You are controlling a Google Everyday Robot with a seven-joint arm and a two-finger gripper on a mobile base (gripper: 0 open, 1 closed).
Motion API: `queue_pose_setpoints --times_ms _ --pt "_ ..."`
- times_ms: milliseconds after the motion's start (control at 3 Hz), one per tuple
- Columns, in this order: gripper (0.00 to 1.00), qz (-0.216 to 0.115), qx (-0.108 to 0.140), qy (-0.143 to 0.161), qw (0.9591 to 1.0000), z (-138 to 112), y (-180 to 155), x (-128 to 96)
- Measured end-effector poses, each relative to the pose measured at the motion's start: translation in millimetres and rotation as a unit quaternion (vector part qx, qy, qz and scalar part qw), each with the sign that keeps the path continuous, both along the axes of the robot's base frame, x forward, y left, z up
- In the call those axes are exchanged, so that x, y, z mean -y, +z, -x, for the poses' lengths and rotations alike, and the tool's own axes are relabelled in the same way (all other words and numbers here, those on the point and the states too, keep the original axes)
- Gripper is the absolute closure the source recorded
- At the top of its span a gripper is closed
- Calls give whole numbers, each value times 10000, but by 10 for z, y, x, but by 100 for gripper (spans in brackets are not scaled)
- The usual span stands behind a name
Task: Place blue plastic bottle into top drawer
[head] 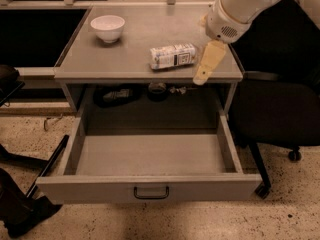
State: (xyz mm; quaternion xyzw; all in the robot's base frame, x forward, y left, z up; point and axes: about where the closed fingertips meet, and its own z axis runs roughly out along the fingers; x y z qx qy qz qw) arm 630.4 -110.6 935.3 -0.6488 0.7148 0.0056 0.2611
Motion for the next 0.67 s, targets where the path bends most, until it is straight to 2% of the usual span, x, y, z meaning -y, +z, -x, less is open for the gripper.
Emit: queue_pose_setpoints --times_ms 333,667 --pt "0 -33 613 -206 9979 -428 73 2" --pt "0 -32 613 -205 9979 -428 73 2"
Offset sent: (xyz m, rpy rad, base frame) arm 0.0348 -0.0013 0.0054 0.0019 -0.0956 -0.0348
